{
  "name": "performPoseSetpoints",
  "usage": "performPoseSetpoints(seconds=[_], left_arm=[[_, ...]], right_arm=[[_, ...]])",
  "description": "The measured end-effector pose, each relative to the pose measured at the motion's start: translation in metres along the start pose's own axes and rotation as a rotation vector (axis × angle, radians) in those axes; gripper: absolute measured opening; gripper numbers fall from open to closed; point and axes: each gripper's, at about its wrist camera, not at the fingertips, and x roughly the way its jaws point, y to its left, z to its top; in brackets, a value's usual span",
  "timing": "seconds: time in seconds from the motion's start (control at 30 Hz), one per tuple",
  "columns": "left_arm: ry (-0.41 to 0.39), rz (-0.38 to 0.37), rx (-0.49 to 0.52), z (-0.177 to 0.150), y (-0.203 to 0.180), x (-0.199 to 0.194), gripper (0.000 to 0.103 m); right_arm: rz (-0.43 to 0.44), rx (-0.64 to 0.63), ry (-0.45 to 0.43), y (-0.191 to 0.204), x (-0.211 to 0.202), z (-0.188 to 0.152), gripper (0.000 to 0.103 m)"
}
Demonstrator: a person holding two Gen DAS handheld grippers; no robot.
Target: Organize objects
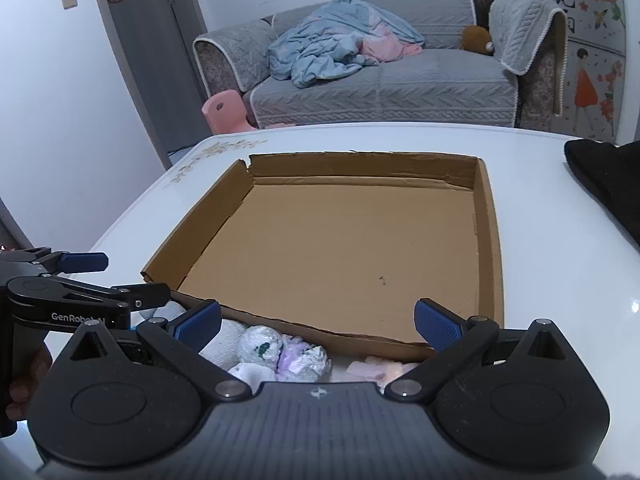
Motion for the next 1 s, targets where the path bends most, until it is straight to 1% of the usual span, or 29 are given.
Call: performPoseSetpoints(seconds=[0.5,1.0], left_arm=[[-0.004,-0.039,0.034,0.0,-0.011,-0.003,0.102],[-0.005,-0.045,0.035,0.0,-0.012,-0.007,0.102]], right_arm=[[0.023,-0.015,0.004,0.006,0.0,0.0,0.103],[0.024,-0.019,0.002,0.007,-0.001,0.0,0.103]])
